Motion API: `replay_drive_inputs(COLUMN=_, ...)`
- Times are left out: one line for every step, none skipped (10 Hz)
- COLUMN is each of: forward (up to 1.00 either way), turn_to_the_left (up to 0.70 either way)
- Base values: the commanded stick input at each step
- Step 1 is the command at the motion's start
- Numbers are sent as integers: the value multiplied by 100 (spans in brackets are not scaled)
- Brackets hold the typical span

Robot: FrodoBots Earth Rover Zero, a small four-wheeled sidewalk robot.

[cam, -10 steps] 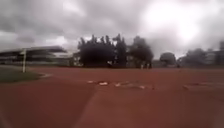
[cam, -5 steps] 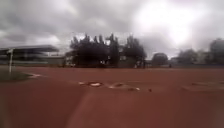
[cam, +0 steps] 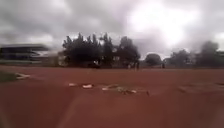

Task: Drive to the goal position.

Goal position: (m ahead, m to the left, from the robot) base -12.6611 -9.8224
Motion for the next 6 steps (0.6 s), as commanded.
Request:
replay_drive_inputs(forward=66, turn_to_the_left=-33)
replay_drive_inputs(forward=66, turn_to_the_left=-33)
replay_drive_inputs(forward=66, turn_to_the_left=-33)
replay_drive_inputs(forward=66, turn_to_the_left=-33)
replay_drive_inputs(forward=66, turn_to_the_left=-33)
replay_drive_inputs(forward=66, turn_to_the_left=-33)
